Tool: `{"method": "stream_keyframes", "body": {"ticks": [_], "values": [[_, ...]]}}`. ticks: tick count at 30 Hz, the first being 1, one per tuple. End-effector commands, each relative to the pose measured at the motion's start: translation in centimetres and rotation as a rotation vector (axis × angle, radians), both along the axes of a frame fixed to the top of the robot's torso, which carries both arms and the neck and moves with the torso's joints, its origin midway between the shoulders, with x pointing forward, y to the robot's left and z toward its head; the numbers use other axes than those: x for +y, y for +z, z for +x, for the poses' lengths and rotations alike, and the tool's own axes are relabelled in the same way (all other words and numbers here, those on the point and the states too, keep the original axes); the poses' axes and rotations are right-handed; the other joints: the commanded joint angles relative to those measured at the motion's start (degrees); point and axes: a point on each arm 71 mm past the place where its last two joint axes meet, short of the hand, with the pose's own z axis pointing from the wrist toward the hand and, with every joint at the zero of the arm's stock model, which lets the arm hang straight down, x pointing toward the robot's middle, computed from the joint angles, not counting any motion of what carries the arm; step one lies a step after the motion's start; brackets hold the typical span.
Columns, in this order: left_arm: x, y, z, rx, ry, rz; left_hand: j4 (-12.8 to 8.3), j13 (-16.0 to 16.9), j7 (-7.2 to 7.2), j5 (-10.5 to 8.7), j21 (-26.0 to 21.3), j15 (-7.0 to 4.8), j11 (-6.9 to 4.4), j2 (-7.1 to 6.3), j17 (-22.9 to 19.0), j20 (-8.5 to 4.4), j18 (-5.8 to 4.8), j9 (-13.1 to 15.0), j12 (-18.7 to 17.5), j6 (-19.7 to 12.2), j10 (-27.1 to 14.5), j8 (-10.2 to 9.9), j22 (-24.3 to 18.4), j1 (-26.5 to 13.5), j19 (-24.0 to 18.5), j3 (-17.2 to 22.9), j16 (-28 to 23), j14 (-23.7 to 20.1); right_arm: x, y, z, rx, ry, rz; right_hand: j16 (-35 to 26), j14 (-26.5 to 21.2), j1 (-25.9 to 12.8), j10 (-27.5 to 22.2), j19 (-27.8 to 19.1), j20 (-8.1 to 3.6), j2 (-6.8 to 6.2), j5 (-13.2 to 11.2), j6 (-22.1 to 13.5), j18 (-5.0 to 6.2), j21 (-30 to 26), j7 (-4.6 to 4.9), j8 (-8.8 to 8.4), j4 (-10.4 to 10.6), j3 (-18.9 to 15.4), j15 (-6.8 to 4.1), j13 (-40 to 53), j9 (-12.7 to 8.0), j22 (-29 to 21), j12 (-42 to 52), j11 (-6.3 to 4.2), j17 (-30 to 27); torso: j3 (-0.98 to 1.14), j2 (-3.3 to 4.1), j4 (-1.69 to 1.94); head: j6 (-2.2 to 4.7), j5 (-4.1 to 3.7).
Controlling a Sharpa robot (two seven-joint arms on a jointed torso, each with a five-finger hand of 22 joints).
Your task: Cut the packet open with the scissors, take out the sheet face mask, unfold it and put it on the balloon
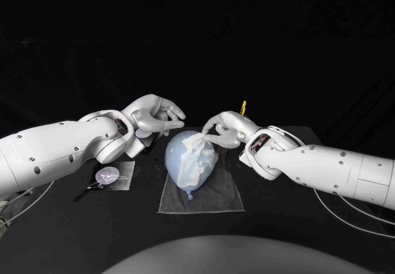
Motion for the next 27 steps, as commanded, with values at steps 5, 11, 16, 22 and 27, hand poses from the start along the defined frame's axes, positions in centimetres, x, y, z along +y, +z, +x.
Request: {"method": "stream_keyframes", "body": {"ticks": [5,11,16,22,27], "values": [[-0.5,0.0,-0.1,0.008,-0.044,-0.020,0.60,-3.20,0.54,0.07,-2.19,0.94,1.02,-0.91,-7.16,0.82,0.27,-0.57,-4.67,-0.23,-3.85,-0.64,-1.20,-1.30,-1.80,-2.01,-4.16,-6.29,-0.3,1.2,-0.9,-0.039,-0.015,0.097,0.26,5.87,-0.93,5.95,0.12,-0.41,0.00,0.13,0.35,0.62,0.49,-0.10,0.50,-0.13,0.81,-0.39,15.06,1.29,0.29,0.29,-0.45,15.09,-0.03,0.01,-0.04,0.00,0.23],[-1.0,0.0,-0.1,0.012,-0.071,-0.027,0.56,-7.05,-0.50,0.08,-3.66,1.59,1.68,-0.23,-8.55,1.60,0.39,-1.29,-9.43,-0.66,-5.20,-1.30,-2.12,-0.63,-2.15,-4.87,-5.10,-7.40,-0.3,1.8,-1.5,-0.054,-0.010,0.132,0.26,5.87,-1.01,5.95,0.18,-0.43,-0.03,0.13,0.33,0.59,0.61,-0.12,0.59,-0.21,0.96,-0.41,15.06,1.39,0.45,0.29,-0.47,15.09,-0.01,0.01,-0.06,0.00,0.27],[-1.9,-0.2,-0.3,0.040,-0.122,-0.020,0.93,-12.09,-0.76,0.07,-4.03,0.47,0.85,0.97,-10.45,0.73,0.46,-2.39,-15.77,0.18,-4.22,-3.00,-2.49,0.55,-1.14,-8.85,-4.87,-6.04,-0.3,2.2,-2.0,-0.059,-0.004,0.146,0.26,5.87,-1.14,5.95,0.22,-0.46,-0.06,0.13,0.30,0.57,0.68,-0.14,0.71,-0.32,1.20,-0.43,15.06,1.54,0.56,0.29,-0.49,15.09,0.05,0.06,0.01,0.00,0.30],[-2.8,-0.6,-0.3,0.083,-0.180,-0.003,2.02,-16.13,-0.27,0.08,-2.73,-0.01,0.71,2.30,-12.05,-0.03,0.41,-3.18,-21.27,0.66,-0.50,-4.64,-2.23,1.77,2.66,-13.78,-3.32,-0.33,-0.5,2.4,-2.2,-0.062,-0.003,0.150,0.26,5.87,-1.21,5.95,0.25,-0.48,-0.09,0.13,0.27,0.56,0.73,-0.15,0.79,-0.41,1.35,-0.43,15.06,1.63,0.63,0.29,-0.50,15.09,0.00,0.03,-0.05,0.00,0.34],[-3.4,-0.9,-0.4,0.117,-0.216,0.009,3.38,-17.82,0.26,0.07,-1.52,0.16,0.87,3.17,-8.70,-0.02,0.45,-3.36,-24.38,1.48,3.87,-5.15,-1.94,2.02,5.23,-17.06,-1.65,5.26,-0.6,2.4,-2.2,-0.065,-0.004,0.150,0.26,5.87,-1.29,5.95,0.31,-0.50,-0.14,0.13,0.24,0.53,0.85,-0.16,0.87,-0.50,1.51,-0.45,15.06,1.73,0.78,0.29,-0.51,15.09,0.02,0.03,-0.02,0.00,0.21]]}}
